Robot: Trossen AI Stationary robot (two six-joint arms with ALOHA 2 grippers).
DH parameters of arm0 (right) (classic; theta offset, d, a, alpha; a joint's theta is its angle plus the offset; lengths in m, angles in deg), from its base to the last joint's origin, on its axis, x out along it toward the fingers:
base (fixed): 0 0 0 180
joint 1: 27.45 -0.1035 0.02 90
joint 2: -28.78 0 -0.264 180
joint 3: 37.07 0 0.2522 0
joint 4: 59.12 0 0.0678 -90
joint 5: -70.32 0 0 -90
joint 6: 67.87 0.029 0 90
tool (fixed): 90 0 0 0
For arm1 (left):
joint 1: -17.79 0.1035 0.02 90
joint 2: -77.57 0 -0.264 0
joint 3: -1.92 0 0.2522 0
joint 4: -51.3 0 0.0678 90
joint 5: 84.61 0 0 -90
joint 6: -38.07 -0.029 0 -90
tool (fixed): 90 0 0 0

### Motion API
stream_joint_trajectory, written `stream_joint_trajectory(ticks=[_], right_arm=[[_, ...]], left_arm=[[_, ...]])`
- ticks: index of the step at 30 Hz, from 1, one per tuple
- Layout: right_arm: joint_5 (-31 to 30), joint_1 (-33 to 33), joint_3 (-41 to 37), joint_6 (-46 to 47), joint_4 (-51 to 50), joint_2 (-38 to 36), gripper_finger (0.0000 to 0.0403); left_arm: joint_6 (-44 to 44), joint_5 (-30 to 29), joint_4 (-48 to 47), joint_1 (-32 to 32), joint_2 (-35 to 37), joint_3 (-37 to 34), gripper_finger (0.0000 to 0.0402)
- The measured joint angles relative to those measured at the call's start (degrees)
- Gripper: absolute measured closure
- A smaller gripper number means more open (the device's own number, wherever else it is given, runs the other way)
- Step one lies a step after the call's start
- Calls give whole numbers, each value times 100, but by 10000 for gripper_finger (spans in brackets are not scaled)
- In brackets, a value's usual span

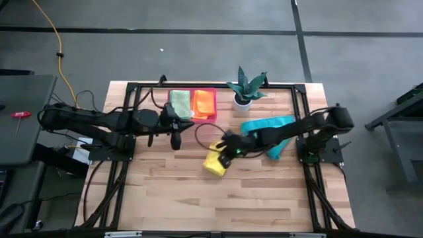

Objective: Fold microfiber towels
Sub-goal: Put the yellow microfiber towel into the bin

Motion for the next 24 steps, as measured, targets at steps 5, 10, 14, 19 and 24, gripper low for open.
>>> stream_joint_trajectory(ticks=[5,10,14,19,24], right_arm=[[-579,-42,-62,-10,-1841,-867,387],[-784,-247,-816,682,-2668,-1901,341],[-1151,-536,-1771,1798,-2493,-2876,297],[-1758,-810,-2756,2795,-1692,-3847,262],[-2195,-855,-3227,2883,-892,-4323,246]], left_arm=[[546,-89,-41,0,-309,0,394],[916,51,6,0,-854,0,368],[1347,426,61,-2,-1336,2,344],[2349,771,239,-4,-2057,2,302],[3363,1069,588,-4,-2827,1,241]])
